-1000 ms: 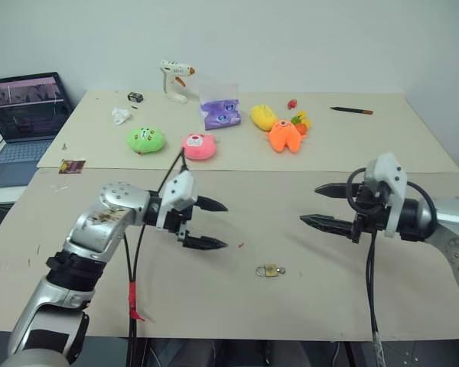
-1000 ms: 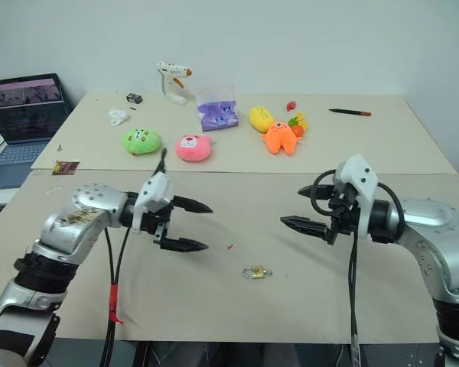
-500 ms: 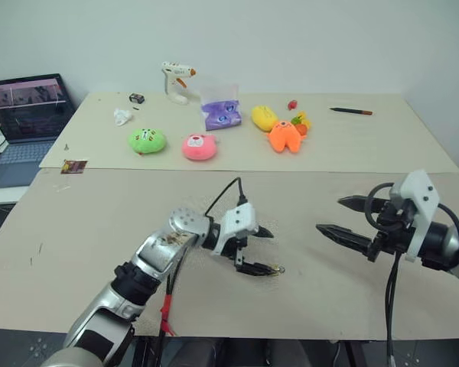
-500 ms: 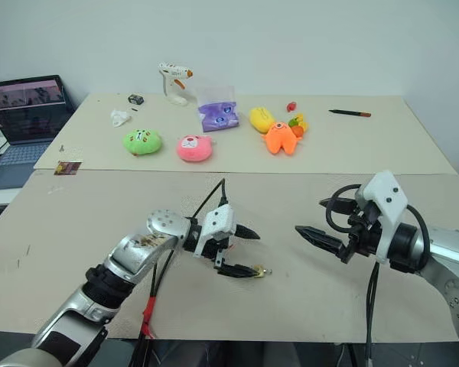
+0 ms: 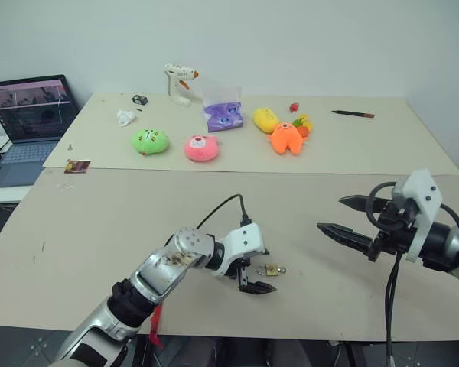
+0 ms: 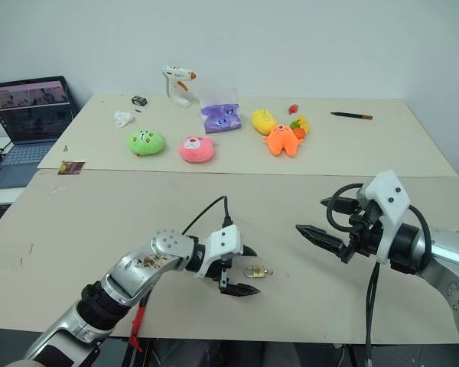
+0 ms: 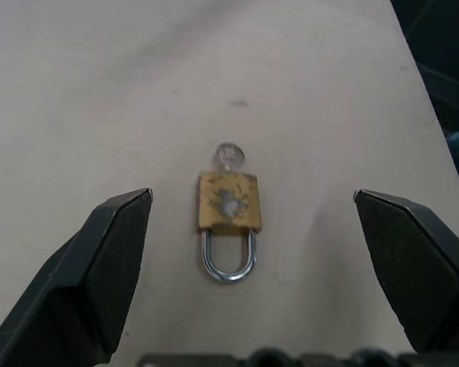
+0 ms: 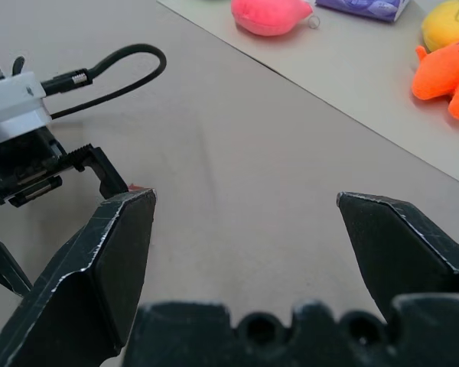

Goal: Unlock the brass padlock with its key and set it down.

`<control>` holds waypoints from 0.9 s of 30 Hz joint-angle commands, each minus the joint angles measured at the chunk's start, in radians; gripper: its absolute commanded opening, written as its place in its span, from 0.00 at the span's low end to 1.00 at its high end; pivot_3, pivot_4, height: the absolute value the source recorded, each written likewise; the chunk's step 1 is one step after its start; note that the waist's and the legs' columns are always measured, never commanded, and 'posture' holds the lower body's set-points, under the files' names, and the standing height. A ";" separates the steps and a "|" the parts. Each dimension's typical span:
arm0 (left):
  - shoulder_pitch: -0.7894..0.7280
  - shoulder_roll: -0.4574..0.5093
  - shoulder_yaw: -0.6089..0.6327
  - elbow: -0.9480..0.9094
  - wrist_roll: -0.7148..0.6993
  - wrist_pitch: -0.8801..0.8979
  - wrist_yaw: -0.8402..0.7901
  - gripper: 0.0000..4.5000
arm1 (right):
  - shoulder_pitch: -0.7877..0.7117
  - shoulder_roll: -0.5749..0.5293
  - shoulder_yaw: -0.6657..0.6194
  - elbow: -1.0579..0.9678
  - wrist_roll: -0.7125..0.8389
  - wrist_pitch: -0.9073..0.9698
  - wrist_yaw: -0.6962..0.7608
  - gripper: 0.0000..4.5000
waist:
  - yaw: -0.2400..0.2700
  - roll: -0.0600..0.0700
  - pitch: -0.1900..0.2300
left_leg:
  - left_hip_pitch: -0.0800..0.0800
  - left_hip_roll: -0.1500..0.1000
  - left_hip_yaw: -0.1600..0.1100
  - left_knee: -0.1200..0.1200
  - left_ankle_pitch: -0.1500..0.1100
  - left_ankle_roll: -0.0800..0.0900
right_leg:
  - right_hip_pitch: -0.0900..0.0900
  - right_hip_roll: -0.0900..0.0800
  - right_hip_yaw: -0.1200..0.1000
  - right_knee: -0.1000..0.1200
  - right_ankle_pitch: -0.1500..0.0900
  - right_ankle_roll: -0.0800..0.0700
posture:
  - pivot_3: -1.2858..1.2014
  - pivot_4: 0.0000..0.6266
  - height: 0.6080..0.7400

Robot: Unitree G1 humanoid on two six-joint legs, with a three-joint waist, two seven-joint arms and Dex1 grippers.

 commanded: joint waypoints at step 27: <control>0.041 -0.078 -0.001 0.103 0.112 -0.171 0.102 0.18 | -0.079 -0.055 0.005 0.020 0.012 0.001 -0.016 1.00 | 0.004 0.000 0.000 | 0.000 0.003 0.003 0.000 -0.002 -0.001 | 0.000 0.001 0.000 -0.002 0.000 0.000 | 0.52 0.24 1.00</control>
